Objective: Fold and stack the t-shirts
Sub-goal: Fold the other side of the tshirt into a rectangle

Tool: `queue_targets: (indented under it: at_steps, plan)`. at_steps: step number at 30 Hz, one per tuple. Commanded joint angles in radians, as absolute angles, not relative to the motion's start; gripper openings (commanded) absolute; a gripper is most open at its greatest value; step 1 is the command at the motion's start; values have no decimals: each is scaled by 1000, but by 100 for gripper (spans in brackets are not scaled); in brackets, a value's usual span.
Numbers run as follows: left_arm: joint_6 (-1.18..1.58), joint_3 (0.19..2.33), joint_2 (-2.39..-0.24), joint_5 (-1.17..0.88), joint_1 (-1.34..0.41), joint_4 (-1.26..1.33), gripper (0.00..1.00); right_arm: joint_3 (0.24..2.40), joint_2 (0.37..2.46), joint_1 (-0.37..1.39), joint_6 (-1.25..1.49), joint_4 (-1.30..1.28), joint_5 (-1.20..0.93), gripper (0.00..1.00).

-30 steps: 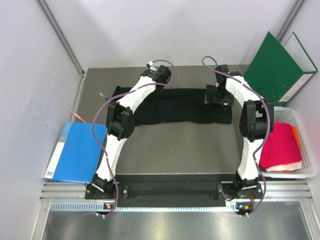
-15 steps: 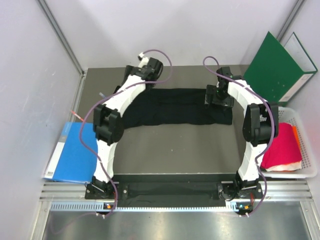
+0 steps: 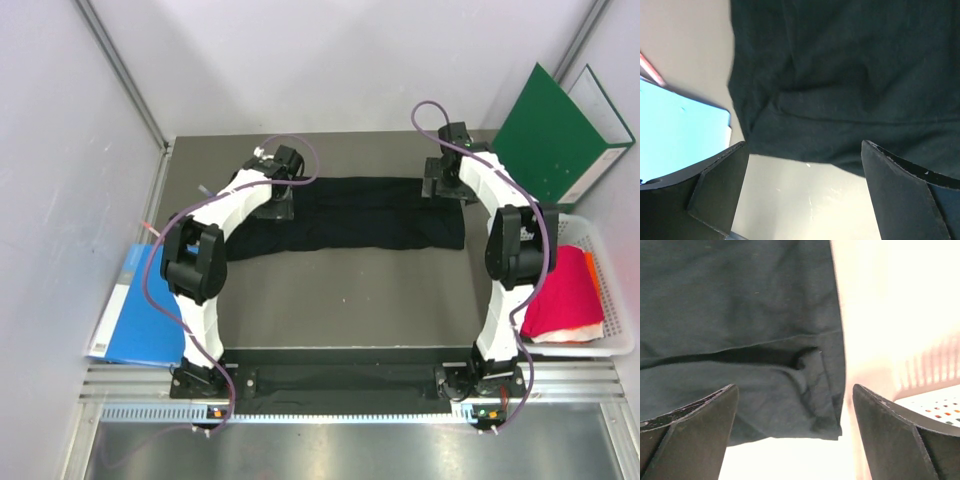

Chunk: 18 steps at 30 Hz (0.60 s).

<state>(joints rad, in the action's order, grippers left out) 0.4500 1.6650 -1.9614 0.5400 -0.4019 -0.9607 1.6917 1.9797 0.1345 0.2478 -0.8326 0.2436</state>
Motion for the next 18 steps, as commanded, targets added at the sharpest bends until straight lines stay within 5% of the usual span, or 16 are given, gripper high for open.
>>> queue_targets:
  at_steps: [1, 18]
  plan:
    - [521, 1658, -1959, 492, -405, -972, 98, 1732, 2025, 120, 256, -856, 302, 94]
    - [503, 1746, -2051, 502, -405, -1032, 98, 1678, 1974, 112, 247, -851, 354, 62]
